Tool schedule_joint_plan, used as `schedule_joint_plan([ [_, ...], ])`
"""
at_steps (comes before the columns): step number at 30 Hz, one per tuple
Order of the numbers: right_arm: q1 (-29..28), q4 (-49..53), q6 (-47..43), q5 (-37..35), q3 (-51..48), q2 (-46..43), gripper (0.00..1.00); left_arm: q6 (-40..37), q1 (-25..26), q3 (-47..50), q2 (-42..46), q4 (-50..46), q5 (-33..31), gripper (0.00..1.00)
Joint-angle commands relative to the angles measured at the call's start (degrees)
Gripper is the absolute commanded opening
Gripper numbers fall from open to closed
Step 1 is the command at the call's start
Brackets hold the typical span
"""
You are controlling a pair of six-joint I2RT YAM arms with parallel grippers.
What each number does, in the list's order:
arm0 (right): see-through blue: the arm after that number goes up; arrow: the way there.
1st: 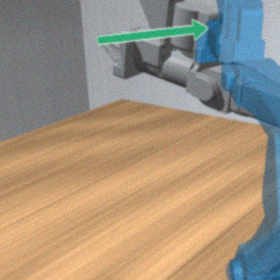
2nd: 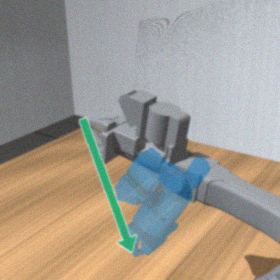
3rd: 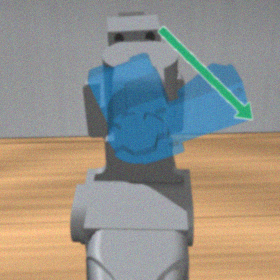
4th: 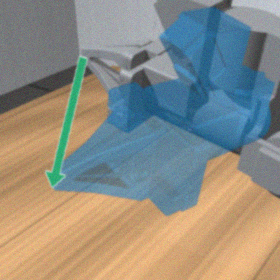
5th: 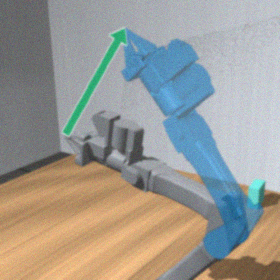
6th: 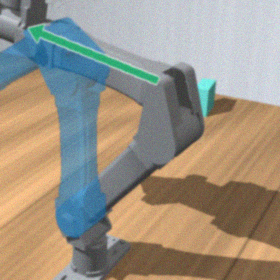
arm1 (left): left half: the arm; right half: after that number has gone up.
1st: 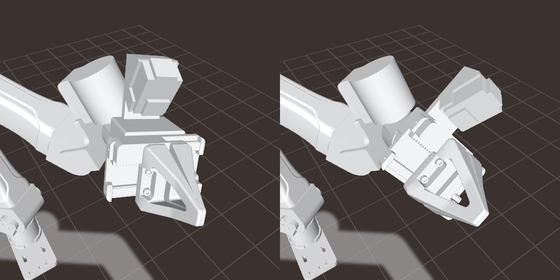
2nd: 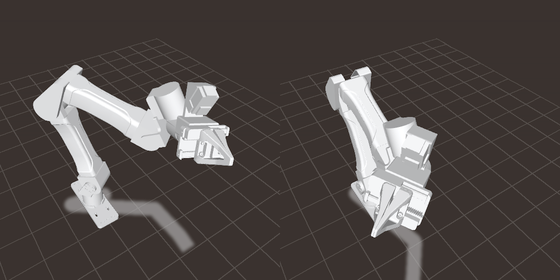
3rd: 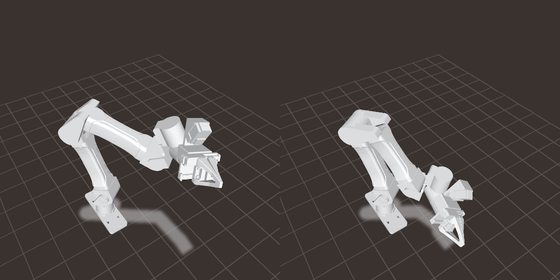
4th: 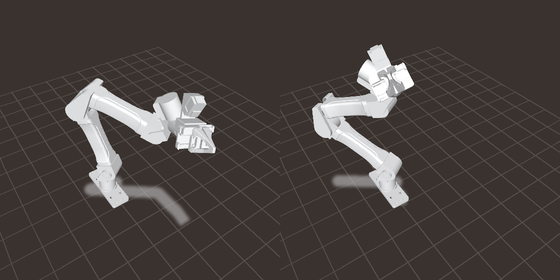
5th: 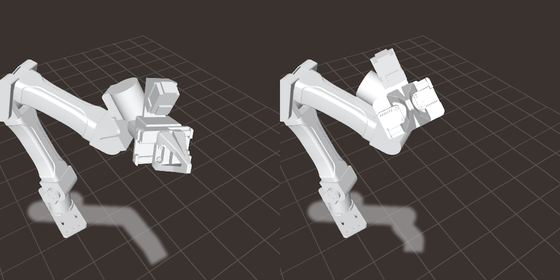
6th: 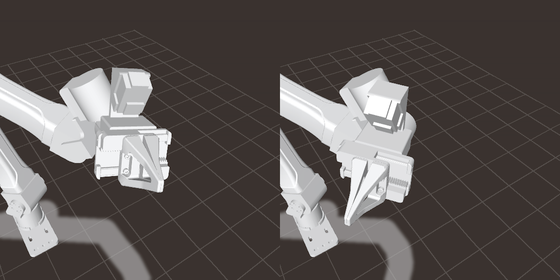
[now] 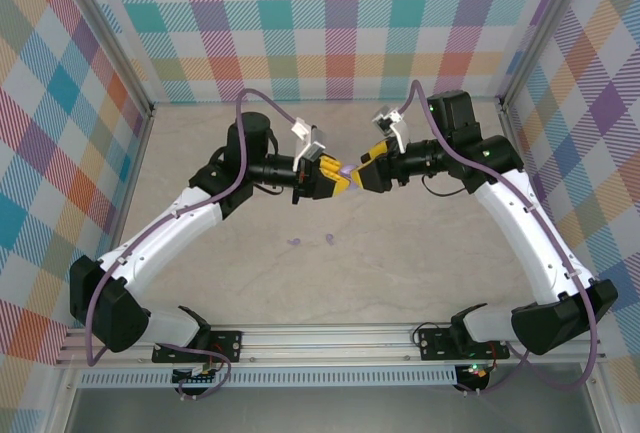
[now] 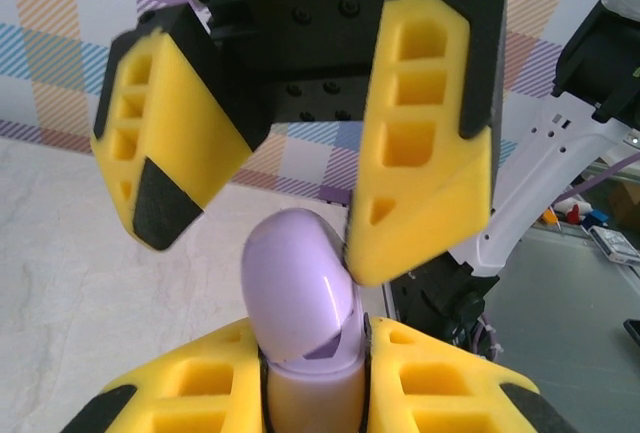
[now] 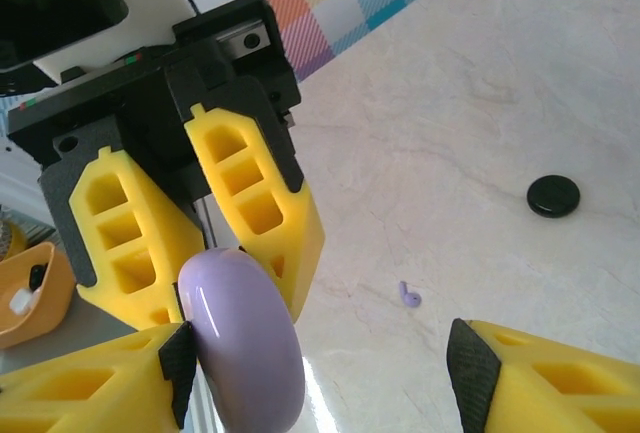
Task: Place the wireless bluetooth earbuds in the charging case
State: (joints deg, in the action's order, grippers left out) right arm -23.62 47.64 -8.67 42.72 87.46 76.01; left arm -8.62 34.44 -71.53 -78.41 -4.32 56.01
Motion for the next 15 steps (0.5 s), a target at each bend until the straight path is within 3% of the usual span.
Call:
schedule_joint_plan([
  [1, 0.3, -0.7, -2.1, 3.3, -1.2, -1.4, 0.69, 0.4, 1.1, -2.4, -0.2, 1.9, 1.1, 0.20],
  [7, 0.4, -1.3, -2.5, 3.4, -2.1, -2.4, 0.67, 0.6, 1.2, -2.9, -0.6, 1.7, 1.1, 0.20],
  [13, 0.4, -0.6, -3.3, 5.4, -1.9, -1.4, 0.43, 1.0, 1.2, -3.1, -0.6, 1.3, 1.5, 0.20],
  [15, 0.4, 0.0, -3.9, 7.1, -1.8, -1.0, 0.39, 1.2, 1.2, -3.3, -0.7, 1.2, 1.5, 0.20],
])
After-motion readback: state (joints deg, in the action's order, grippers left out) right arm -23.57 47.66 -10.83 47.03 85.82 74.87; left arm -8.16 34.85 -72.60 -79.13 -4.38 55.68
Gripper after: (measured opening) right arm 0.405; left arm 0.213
